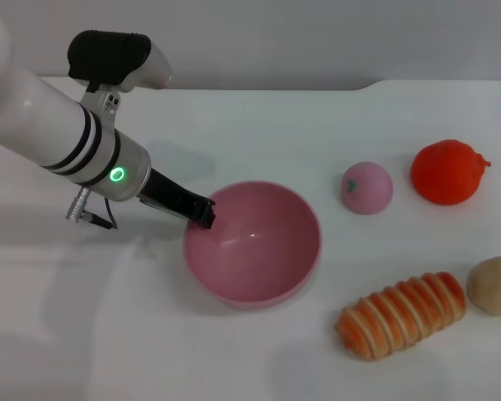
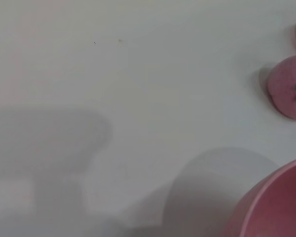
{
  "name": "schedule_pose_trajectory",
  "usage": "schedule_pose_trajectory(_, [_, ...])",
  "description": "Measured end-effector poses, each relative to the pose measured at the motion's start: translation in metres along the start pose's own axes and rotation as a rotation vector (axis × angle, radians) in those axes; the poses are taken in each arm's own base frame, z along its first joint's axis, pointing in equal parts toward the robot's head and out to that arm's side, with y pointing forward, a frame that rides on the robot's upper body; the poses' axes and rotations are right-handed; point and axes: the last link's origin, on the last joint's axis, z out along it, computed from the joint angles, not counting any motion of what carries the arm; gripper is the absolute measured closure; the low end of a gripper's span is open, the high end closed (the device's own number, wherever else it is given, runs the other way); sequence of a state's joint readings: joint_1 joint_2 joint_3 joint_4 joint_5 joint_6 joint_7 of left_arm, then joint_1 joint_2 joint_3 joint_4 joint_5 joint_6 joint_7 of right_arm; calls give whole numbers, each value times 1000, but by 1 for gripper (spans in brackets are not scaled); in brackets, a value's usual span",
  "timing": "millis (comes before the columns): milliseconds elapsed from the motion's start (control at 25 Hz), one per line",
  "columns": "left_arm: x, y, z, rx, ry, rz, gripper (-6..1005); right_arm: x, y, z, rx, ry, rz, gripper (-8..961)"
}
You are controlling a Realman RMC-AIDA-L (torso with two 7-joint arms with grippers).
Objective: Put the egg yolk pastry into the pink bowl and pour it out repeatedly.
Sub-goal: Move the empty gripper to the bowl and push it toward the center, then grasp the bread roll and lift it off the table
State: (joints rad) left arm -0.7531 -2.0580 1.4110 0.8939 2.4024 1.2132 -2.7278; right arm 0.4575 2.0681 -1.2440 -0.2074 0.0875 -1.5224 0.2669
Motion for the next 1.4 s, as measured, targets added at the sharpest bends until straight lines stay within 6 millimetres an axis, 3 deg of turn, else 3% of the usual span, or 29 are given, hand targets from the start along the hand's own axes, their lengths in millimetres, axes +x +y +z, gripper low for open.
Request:
schedule_pose_trajectory(160, [2,-3,-2,5,13,-6,950,-4,-2,5,-13,-19,48,266])
schedule_pose_trajectory(280, [4,-5,-5,6,25,-11,951,-17,-10,16,-110,-40,200,266])
schedule_pose_trajectory(360, [13,-12,-18,3,55,-30,952,-29,-13,28,-243,-20,350,266])
schedule_pose_trajectory(560, [24,-24,-36,-16,119,-43,953,-84,-13,75,-700,119,632,266])
schedule_pose_trajectory(720, [29,-20,-37,-24,136,-8,953,-135,12,102,-1096,349,577,266])
schedule_pose_trajectory(880, [35,-16,-37,-25,148,28,953,-157,38,113,-1329,715,419,266])
schedule_pose_trajectory(1000, [39,-14,-38,-22,156,44,953,-154,50,120,-1368,1010,290,266])
schedule_pose_trajectory(1120, [43,-15,-40,-9,169,52,953,-131,59,121,-1283,1346,110,266])
schedule_pose_trajectory(1400, [49,-18,-43,10,195,61,953,-77,85,85,-1214,1795,-180,266])
